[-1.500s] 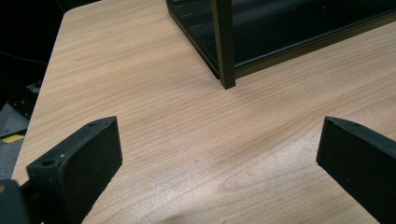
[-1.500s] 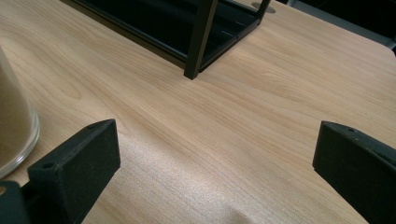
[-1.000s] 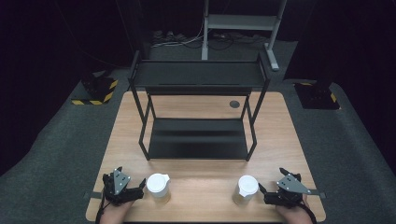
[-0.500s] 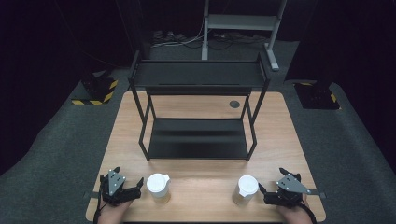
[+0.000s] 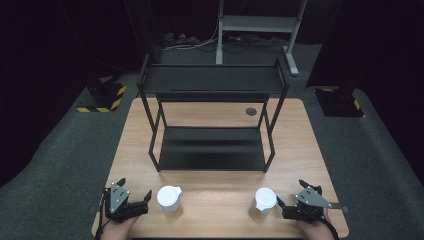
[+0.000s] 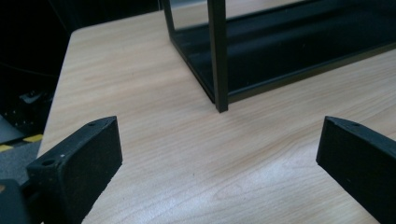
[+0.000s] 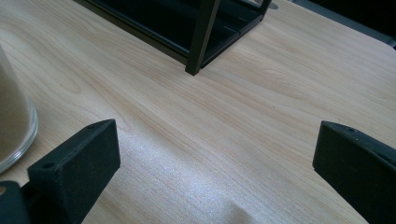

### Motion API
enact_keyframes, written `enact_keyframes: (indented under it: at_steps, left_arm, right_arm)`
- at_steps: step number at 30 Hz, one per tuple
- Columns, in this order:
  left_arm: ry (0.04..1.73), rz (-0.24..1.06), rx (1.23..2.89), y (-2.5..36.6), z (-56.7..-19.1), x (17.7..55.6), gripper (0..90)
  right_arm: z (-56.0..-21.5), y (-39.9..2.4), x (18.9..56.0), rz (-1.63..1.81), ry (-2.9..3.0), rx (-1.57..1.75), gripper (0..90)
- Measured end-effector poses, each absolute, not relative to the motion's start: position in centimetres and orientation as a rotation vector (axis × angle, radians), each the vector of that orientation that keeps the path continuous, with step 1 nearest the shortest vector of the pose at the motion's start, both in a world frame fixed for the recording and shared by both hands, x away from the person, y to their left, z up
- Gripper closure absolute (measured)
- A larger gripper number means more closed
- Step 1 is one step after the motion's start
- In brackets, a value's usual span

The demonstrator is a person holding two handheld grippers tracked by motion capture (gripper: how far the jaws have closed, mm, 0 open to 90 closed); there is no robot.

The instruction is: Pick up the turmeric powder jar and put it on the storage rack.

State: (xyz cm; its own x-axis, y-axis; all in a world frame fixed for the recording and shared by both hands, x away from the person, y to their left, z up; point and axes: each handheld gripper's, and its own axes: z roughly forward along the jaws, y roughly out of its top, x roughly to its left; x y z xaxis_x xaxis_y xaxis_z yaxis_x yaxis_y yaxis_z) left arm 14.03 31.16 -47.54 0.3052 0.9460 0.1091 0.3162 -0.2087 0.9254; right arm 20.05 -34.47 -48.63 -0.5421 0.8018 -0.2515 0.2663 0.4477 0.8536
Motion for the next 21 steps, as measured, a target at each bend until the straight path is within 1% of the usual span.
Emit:
enact_keyframes:
  at_steps: [9, 21]
  left_arm:
    - [1.093, 0.952, 1.681, 30.9, -46.4, 12.8, 0.5]
    - [1.049, 0.944, 1.624, 31.2, -45.9, 12.0, 0.5]
  right_arm:
    - [-48.6, -34.5, 20.1, 1.042, 2.042, 0.89, 0.0]
    - [-48.6, -34.4, 20.1, 1.039, 2.045, 0.885, 0.0]
